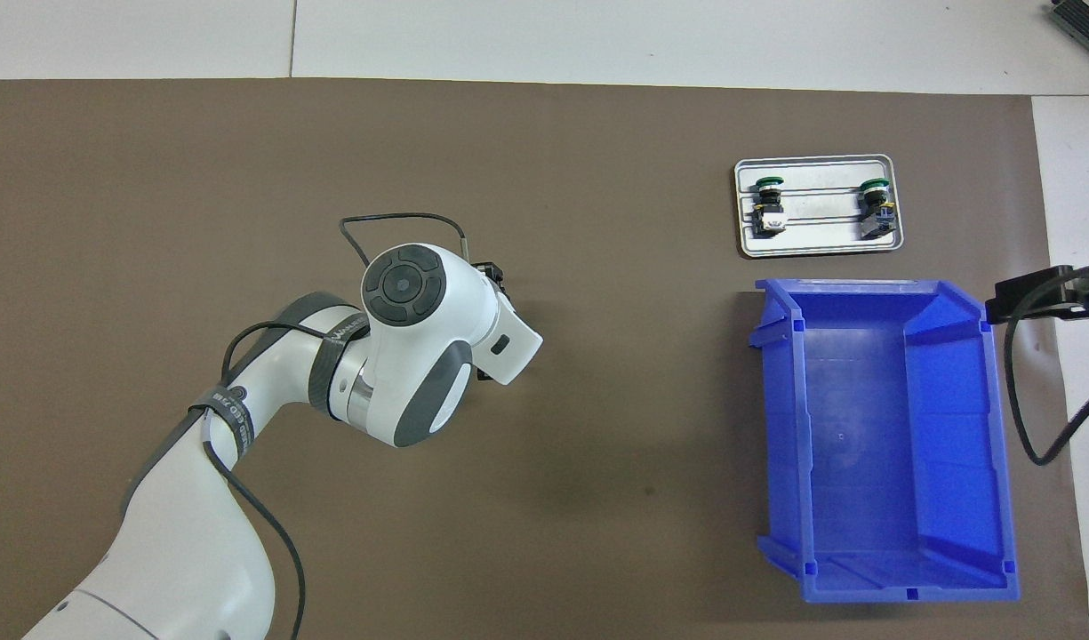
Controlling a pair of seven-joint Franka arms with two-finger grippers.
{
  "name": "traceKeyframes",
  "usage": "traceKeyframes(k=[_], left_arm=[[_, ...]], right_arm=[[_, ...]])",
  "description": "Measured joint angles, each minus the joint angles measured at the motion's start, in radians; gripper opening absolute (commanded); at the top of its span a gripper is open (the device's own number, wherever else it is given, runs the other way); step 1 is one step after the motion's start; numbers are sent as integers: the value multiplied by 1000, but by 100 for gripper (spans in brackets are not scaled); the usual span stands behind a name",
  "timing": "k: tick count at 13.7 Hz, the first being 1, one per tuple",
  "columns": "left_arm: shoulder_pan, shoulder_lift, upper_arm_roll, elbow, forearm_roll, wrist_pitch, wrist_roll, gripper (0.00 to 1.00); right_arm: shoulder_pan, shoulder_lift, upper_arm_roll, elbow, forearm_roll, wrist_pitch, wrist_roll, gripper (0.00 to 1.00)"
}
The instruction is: Place and press button with both arms
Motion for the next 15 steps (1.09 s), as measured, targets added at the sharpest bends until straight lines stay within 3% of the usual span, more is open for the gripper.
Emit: traceKeyframes(k=[9, 15], left_arm=[[-40, 15, 5, -9, 0, 26, -85, 66], [-50, 15, 12, 10, 103, -10, -130, 73]], right_arm=[[48, -1, -40, -3, 0, 0, 15, 100], [56, -1, -55, -4, 0, -2, 15, 100]])
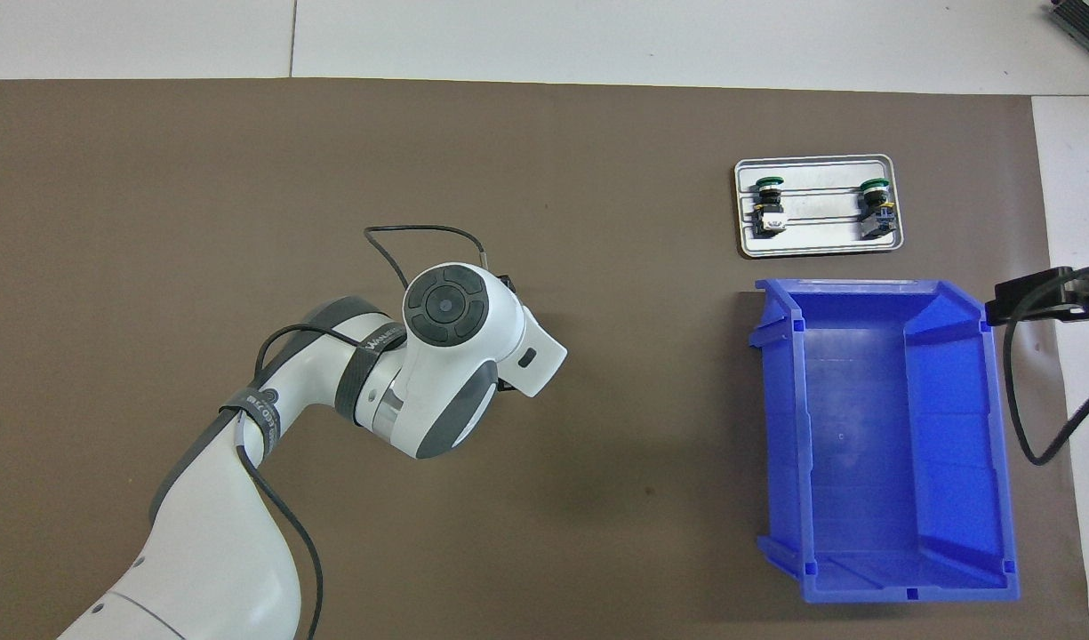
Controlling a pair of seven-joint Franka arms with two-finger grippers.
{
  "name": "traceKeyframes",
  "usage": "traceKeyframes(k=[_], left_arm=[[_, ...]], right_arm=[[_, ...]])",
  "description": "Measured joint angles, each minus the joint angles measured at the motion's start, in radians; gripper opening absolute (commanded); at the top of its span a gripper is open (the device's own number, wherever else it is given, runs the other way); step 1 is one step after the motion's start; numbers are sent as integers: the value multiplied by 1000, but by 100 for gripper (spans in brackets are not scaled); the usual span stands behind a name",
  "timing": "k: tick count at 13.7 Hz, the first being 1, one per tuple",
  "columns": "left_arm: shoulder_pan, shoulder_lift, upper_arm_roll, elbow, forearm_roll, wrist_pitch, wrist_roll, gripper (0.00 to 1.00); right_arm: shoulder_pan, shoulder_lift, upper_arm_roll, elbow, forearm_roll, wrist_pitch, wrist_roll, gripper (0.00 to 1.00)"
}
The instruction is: Place and press button with both arms
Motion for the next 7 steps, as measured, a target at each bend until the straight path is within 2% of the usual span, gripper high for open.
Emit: traceKeyframes(k=[7], left_arm=[[0, 21, 5, 8, 42, 14, 0, 74]], right_arm=[[12, -3, 1, 0, 0, 0, 0, 100]])
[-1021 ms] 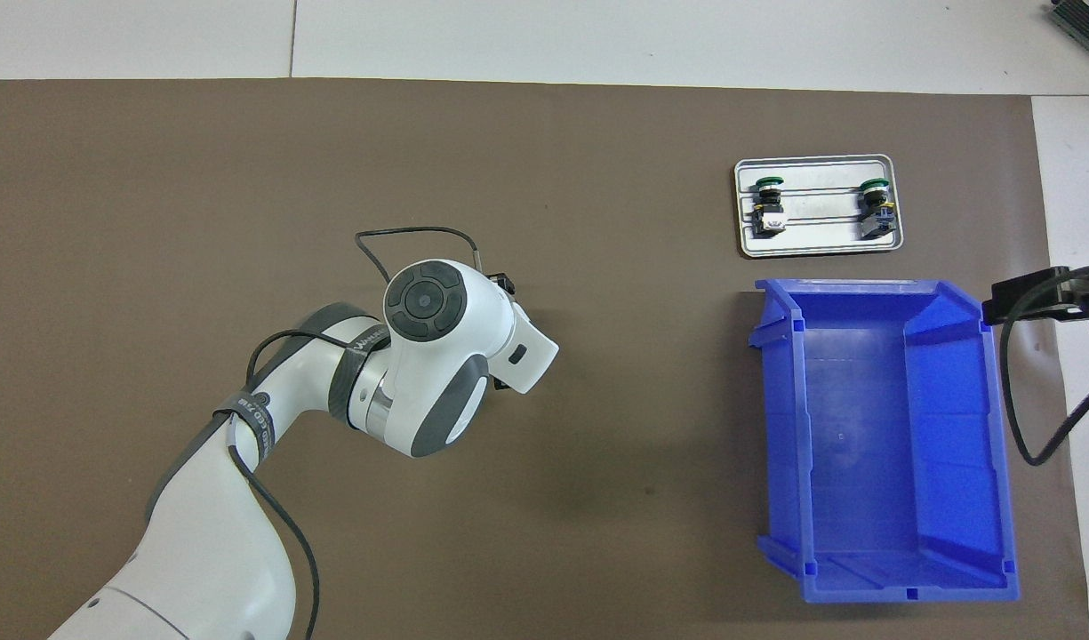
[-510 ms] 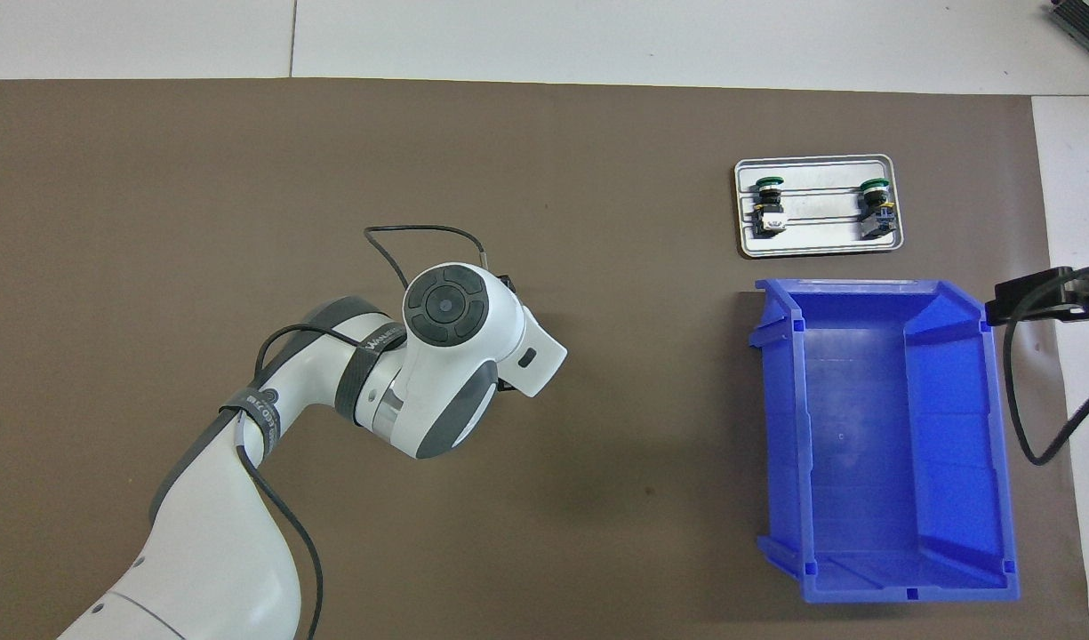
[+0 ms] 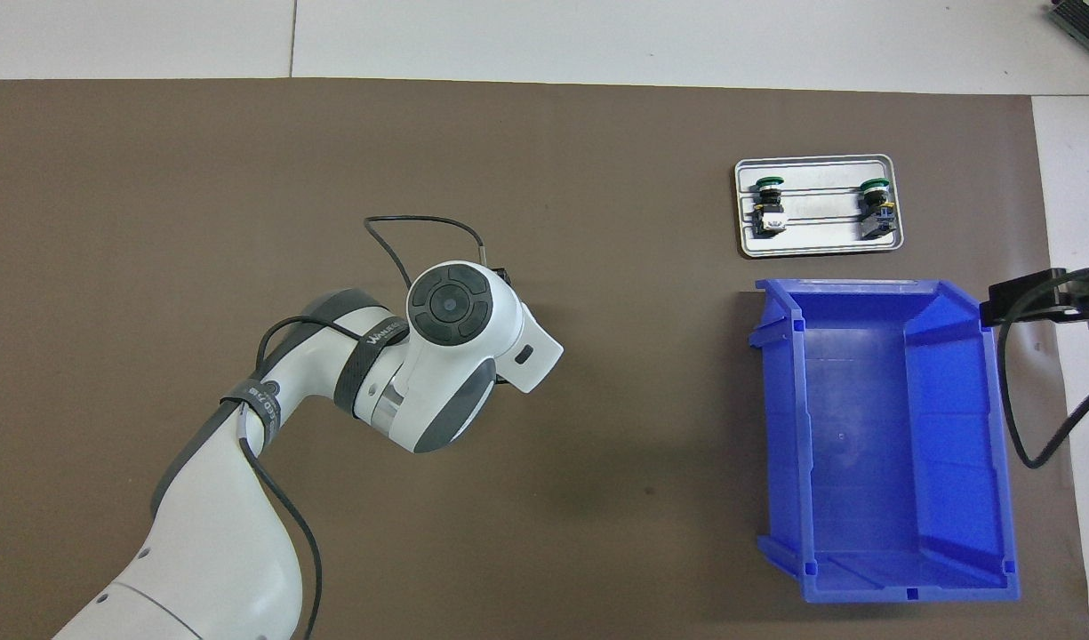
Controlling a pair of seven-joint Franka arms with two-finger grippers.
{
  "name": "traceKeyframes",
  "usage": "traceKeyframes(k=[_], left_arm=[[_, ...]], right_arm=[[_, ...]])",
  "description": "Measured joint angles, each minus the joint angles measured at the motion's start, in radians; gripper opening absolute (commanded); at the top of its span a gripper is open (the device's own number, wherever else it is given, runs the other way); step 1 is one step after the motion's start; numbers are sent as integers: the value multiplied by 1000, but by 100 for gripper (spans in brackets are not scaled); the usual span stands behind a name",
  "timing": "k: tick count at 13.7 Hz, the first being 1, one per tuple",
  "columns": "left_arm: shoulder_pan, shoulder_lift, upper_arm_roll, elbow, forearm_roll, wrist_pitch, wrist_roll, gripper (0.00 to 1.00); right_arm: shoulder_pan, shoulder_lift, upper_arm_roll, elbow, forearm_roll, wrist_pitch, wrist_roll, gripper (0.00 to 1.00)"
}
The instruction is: Place and press button with both arms
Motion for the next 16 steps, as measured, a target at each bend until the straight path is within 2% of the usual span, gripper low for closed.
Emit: traceKeyframes(k=[7, 10, 14, 15, 16], left_arm=[[-3, 17, -2, -7, 1, 31, 0, 69], [-4, 19, -2, -18, 1, 50, 0, 54], [-4, 20, -2, -24, 1, 52, 0, 53], [-4, 20, -2, -24, 1, 53, 0, 51], [-4, 20, -2, -24, 1, 53, 0, 42]], right_arm=[[0, 0, 0, 0, 0, 0, 0, 100], [0, 0, 0, 0, 0, 0, 0, 100], [0, -1, 0, 0, 0, 0, 0, 100], [0, -1, 0, 0, 0, 0, 0, 100], [0, -1, 0, 0, 0, 0, 0, 100]])
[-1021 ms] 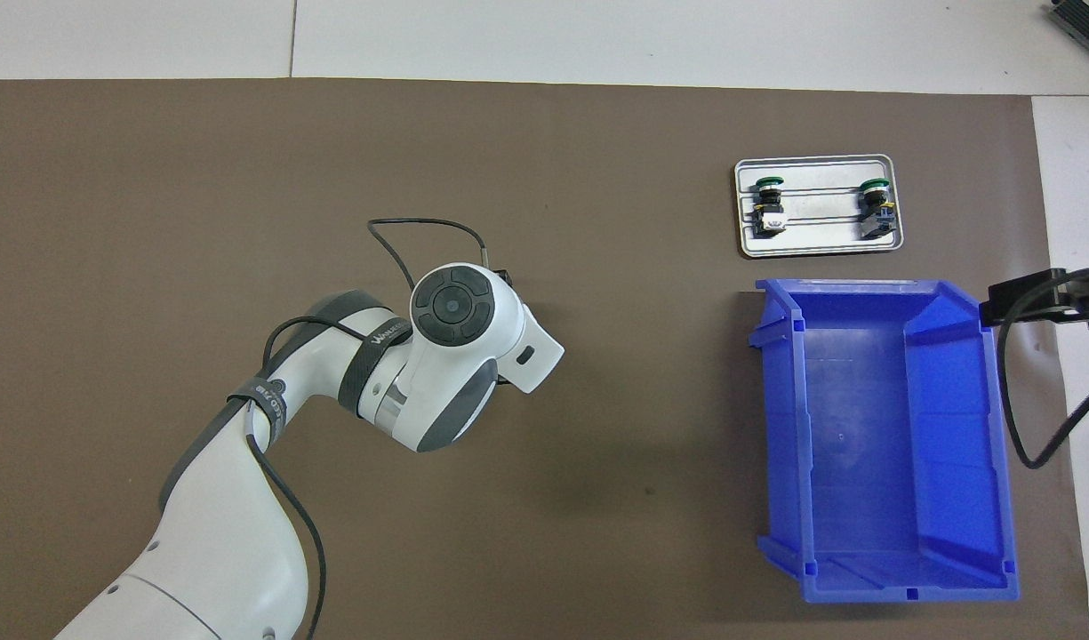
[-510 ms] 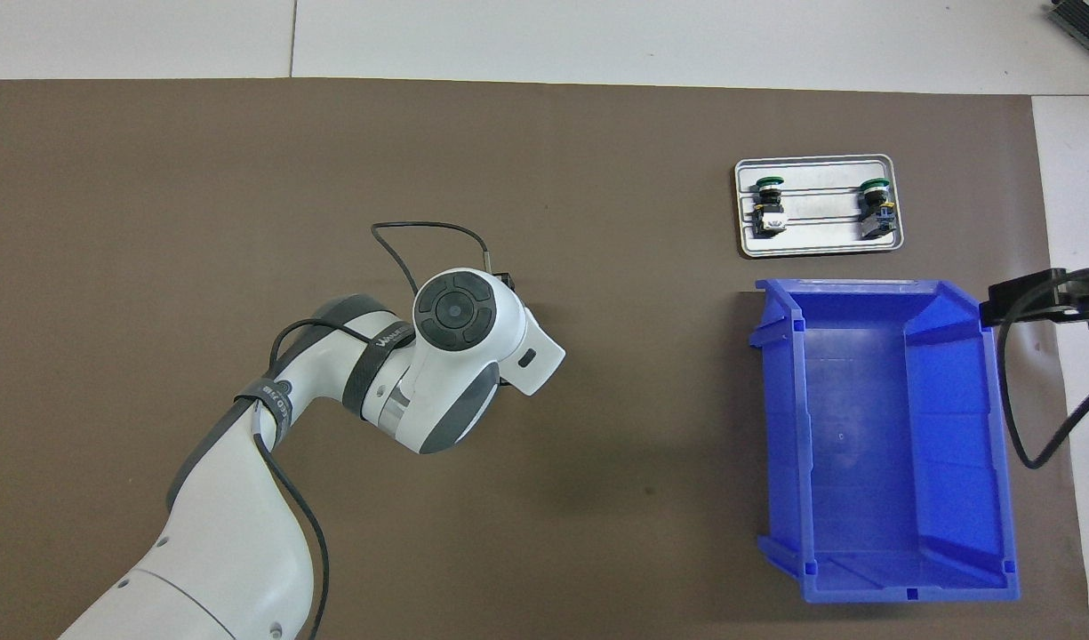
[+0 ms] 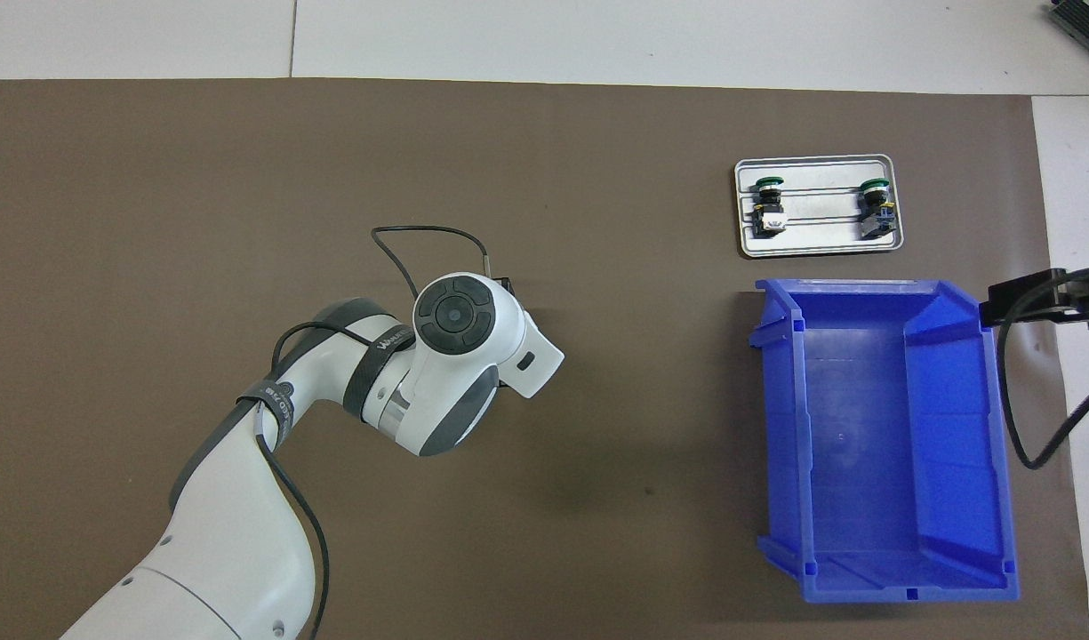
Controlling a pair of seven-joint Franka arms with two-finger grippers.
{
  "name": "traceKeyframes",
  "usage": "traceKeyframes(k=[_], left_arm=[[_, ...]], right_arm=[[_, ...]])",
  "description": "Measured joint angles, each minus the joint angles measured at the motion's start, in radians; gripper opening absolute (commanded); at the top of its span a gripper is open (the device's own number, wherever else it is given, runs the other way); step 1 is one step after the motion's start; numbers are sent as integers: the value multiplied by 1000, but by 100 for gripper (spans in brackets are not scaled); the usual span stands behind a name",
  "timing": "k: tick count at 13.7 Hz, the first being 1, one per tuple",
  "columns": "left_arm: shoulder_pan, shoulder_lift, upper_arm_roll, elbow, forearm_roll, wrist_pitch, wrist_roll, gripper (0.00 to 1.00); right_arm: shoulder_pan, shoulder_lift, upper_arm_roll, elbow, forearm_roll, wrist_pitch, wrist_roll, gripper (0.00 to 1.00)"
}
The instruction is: Place and press button with both arms
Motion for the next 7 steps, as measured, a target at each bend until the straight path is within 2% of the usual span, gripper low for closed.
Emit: traceKeyframes(k=[3, 5, 7], left_arm=[[0, -1, -1, 0, 0, 0, 0, 21], [0, -1, -1, 0, 0, 0, 0, 13], [0, -1, -1, 0, 0, 0, 0, 11]], right_arm=[[0, 0, 0, 0, 0, 0, 0, 100], [0, 0, 0, 0, 0, 0, 0, 100], [0, 0, 0, 0, 0, 0, 0, 100]])
